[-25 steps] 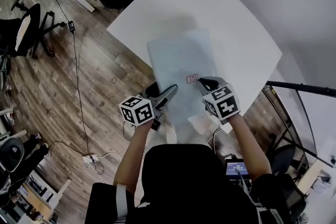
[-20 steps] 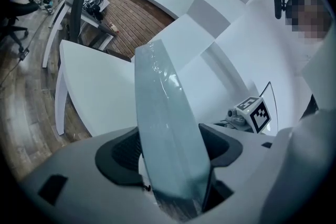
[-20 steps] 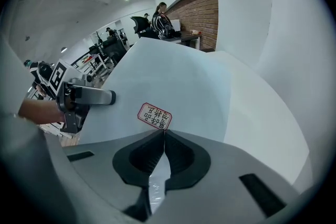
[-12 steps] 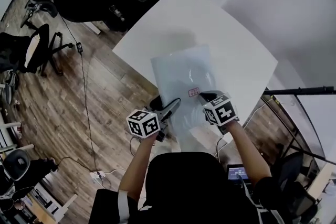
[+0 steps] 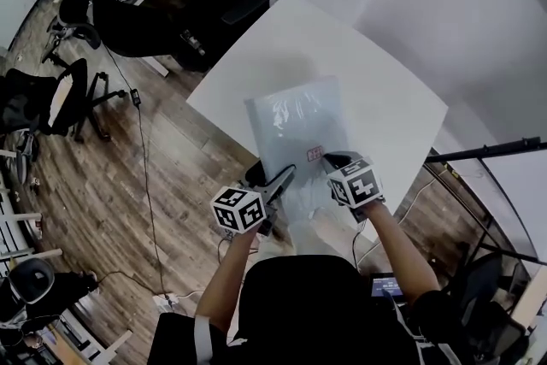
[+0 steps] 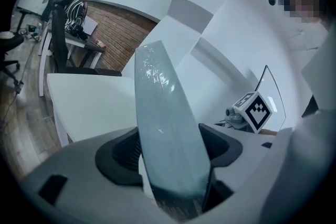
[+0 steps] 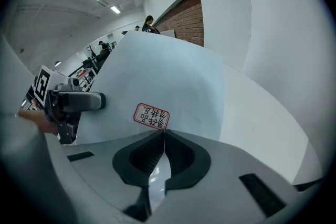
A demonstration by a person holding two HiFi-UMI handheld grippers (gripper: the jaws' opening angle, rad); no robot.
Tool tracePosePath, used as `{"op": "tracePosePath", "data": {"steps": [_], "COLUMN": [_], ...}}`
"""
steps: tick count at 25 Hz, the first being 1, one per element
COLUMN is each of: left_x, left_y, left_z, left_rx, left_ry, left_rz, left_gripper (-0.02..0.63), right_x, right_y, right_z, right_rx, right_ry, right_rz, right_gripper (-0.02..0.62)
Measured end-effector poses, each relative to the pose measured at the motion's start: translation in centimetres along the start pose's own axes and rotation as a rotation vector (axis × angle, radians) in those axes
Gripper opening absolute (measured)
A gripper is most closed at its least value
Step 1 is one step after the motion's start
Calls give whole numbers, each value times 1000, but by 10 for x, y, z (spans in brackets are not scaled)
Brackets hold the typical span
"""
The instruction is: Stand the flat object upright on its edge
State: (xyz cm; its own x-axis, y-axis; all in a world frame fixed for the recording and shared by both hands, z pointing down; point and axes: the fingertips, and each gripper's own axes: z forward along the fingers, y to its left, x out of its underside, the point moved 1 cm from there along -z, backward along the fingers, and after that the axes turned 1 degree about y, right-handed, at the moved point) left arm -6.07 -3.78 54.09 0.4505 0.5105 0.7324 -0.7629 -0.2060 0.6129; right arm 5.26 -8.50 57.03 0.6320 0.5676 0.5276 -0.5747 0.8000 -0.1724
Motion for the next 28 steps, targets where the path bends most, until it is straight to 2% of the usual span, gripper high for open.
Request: {"op": "tracePosePath", "data": {"steps": [6,13,22,28], "left_x": [-17,-36,-47,-56], "left_y": [-11,-24,-37,-45], "left_z": [3,10,19,23], "left_rx": [-33,-63,-103,-127], "left_ry": [-11,-39,-55,-82], "left_rz": [93,162,216,283], "left_gripper": [347,347,347,347], "right_x": [-16,-33,-41,-52], "right_y": [-8,-19,-30,-35], "right_z": [-6,-12,-15,-17], "right_rx": [10,-1,-18,-28], "right_ry": [-74,-146,-181,-207], "right_rz": [30,65,60,35], "right_gripper": [43,43,43,44]}}
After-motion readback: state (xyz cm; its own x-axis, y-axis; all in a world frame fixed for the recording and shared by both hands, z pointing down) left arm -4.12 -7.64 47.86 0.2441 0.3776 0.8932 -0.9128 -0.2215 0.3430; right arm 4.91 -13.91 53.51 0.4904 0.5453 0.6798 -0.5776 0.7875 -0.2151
